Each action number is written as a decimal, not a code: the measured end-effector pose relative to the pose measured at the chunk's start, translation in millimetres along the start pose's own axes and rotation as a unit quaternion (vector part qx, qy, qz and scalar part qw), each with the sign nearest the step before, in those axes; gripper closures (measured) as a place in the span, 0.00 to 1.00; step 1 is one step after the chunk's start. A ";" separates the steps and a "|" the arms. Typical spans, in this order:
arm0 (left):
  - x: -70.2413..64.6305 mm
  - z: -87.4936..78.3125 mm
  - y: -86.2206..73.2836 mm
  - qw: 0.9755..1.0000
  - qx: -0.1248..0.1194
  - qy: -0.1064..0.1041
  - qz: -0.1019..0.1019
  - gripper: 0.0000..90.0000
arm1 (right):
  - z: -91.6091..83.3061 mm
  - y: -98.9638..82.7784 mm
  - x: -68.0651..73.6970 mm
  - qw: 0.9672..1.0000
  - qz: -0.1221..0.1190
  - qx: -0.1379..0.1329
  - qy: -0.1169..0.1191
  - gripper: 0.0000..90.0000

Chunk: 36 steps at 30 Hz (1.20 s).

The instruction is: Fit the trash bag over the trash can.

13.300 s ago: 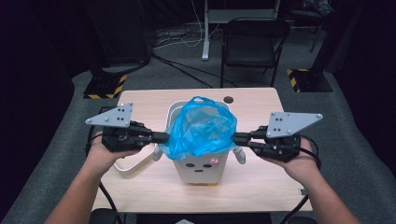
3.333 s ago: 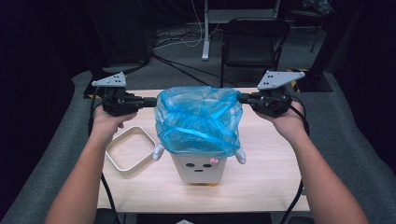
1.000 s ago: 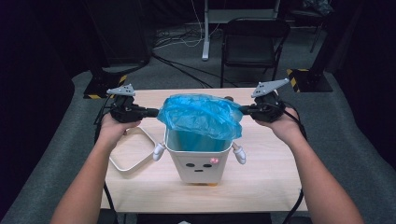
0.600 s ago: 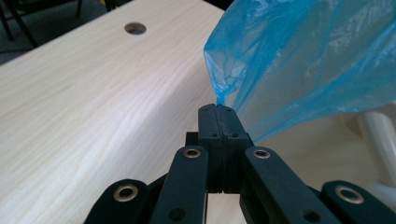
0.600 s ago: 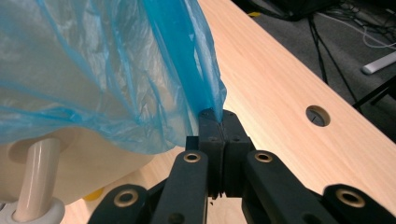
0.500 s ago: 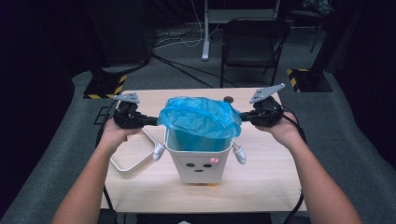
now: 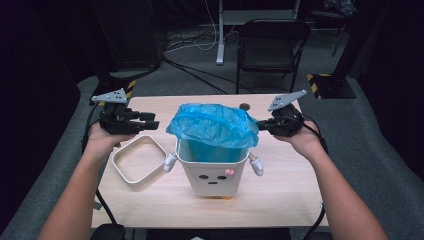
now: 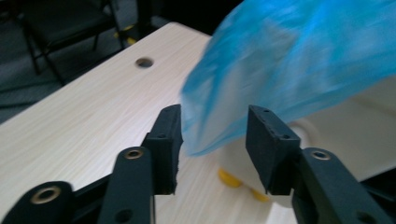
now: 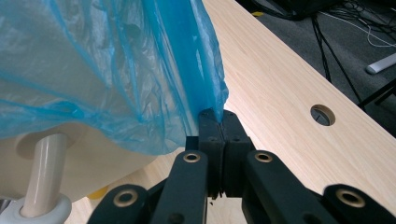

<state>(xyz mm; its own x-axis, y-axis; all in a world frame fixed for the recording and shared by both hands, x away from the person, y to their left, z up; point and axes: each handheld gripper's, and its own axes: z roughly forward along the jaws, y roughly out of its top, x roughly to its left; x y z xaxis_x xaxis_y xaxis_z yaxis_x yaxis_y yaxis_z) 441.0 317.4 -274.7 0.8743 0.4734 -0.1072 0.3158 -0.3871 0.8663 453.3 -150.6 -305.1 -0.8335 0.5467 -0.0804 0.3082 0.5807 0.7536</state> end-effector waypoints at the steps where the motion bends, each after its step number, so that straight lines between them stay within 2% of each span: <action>1: -5.0 -1.1 4.0 1.000 -0.006 -0.009 0.007 0.57 | 0.5 0.3 0.1 1.000 -0.001 0.000 0.000 0.99; 6: -26.3 3.1 21.2 0.998 -0.027 -0.051 0.022 0.43 | 2.8 2.4 1.3 1.000 -0.003 0.001 0.001 0.99; 8: -32.8 7.1 26.5 0.998 -0.025 -0.057 0.034 0.41 | 3.2 3.1 2.1 1.000 -0.005 0.001 0.001 0.99; 12: -38.8 16.5 33.7 0.997 -0.017 -0.066 0.041 0.41 | 2.9 3.5 2.3 1.000 -0.004 0.000 0.001 0.99; 13: -38.8 16.5 33.7 0.997 -0.017 -0.066 0.041 0.42 | 2.8 3.3 2.0 1.000 -0.005 0.000 0.001 0.99; 14: -39.9 21.7 35.4 0.996 -0.010 -0.082 0.041 0.48 | 2.8 3.2 1.9 1.000 -0.005 -0.001 0.001 0.99; 15: -40.5 23.7 35.9 0.994 -0.003 -0.101 0.041 0.58 | 2.5 2.9 1.9 1.000 -0.004 0.000 0.001 0.99; 16: -41.9 25.3 36.3 0.992 0.001 -0.122 0.042 0.73 | 2.3 2.6 1.7 1.000 -0.004 0.000 0.001 0.99; 17: -44.6 25.4 36.4 0.990 0.001 -0.130 0.050 0.85 | 2.0 2.3 1.7 1.000 -0.004 -0.001 0.001 0.99; 18: -47.4 24.6 36.4 0.989 0.000 -0.139 0.057 0.94 | 1.7 1.9 1.6 1.000 -0.004 -0.001 0.000 0.99; 19: -50.3 23.1 36.5 0.987 -0.003 -0.147 0.060 0.98 | 1.3 1.6 1.6 1.000 -0.004 -0.001 0.000 0.99; 23: -63.9 11.1 34.5 0.983 -0.011 -0.162 0.080 0.99 | 0.3 0.1 1.3 1.000 -0.001 0.000 0.000 0.99; 25: -69.7 5.3 31.6 0.983 -0.006 -0.161 0.087 0.99 | 0.6 -0.5 0.7 1.000 -0.003 0.001 0.000 0.99; 29: -80.6 -5.3 23.7 0.980 -0.014 -0.170 0.100 0.99 | 1.8 -0.9 0.6 1.000 0.001 0.002 0.001 0.99; 36: -103.6 -9.8 8.7 0.972 -0.014 -0.196 0.126 0.99 | 5.6 -0.1 0.5 1.000 0.002 0.006 0.002 0.99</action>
<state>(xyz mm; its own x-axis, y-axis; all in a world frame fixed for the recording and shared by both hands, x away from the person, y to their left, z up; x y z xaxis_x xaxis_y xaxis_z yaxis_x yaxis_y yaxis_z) 349.6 272.8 -251.3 0.9977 0.0260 -0.0623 0.0675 -0.4274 0.9016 455.4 -147.1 -308.8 -0.8338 0.5471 -0.0742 0.3176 0.5852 0.7461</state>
